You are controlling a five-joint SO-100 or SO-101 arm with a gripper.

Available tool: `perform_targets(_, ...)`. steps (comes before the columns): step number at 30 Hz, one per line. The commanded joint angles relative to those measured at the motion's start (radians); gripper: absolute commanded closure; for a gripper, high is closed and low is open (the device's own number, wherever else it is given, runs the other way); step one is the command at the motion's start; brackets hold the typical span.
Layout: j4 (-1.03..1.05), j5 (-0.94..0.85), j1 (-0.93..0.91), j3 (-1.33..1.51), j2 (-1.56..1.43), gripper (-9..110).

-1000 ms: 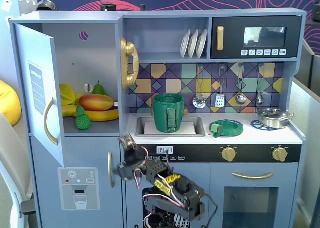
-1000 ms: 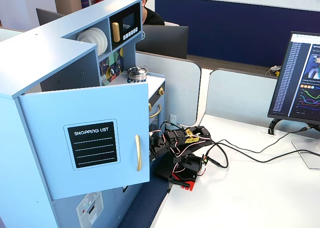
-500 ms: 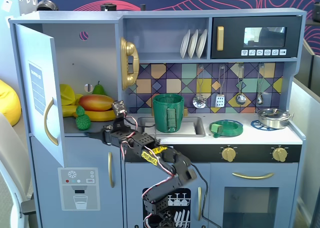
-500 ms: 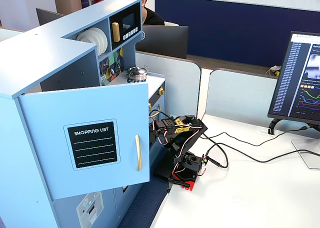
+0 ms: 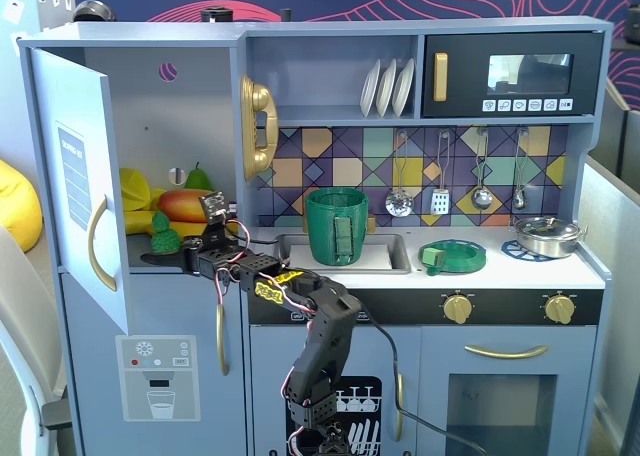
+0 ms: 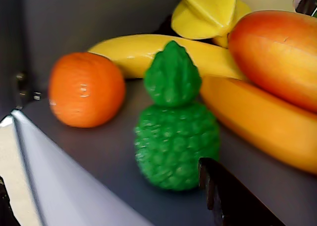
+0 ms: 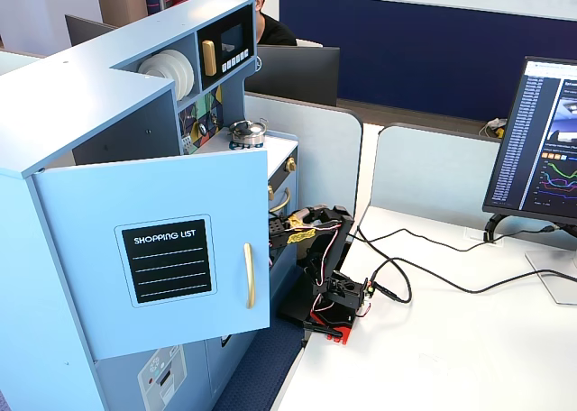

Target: Pick up the green pineapple from the left cabinet and place it in the green recipient

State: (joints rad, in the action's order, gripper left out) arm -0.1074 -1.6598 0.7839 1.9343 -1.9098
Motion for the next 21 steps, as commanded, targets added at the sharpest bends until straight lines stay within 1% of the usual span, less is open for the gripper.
perform_targets(1,-0.058,-0.026,-0.04,-0.143,0.074,55)
perform_targets(12,-0.064,0.008,-0.055,-0.21,0.161,53)
perform_targets(21,-0.061,0.023,-0.052,-0.336,0.288,54)
